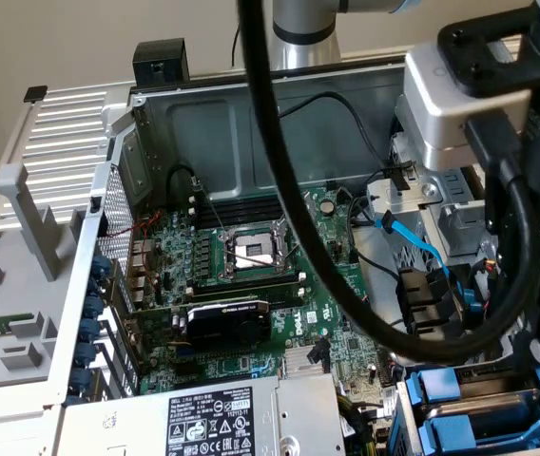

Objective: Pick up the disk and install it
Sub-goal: 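Insert the first disk wire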

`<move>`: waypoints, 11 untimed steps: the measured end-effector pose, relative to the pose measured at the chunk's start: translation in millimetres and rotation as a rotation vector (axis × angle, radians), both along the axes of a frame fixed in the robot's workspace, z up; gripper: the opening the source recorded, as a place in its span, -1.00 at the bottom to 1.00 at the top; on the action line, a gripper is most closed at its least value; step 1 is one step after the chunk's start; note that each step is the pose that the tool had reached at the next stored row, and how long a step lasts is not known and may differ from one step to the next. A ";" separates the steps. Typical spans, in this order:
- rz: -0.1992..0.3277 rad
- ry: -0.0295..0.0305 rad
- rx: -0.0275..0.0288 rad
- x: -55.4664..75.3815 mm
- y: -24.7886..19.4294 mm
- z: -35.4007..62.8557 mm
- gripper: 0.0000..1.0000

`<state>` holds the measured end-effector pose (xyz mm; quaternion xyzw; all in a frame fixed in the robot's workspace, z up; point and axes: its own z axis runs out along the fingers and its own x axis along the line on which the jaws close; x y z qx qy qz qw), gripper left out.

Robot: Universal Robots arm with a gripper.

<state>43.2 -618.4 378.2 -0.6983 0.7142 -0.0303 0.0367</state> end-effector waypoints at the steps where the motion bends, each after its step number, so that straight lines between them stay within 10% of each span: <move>1: 0.000 0.0012 0.0012 0.9 -1.0 0.0 -0.20; 11: 0.015 0.0293 0.0384 4.0 -5.6 -1.8 -0.20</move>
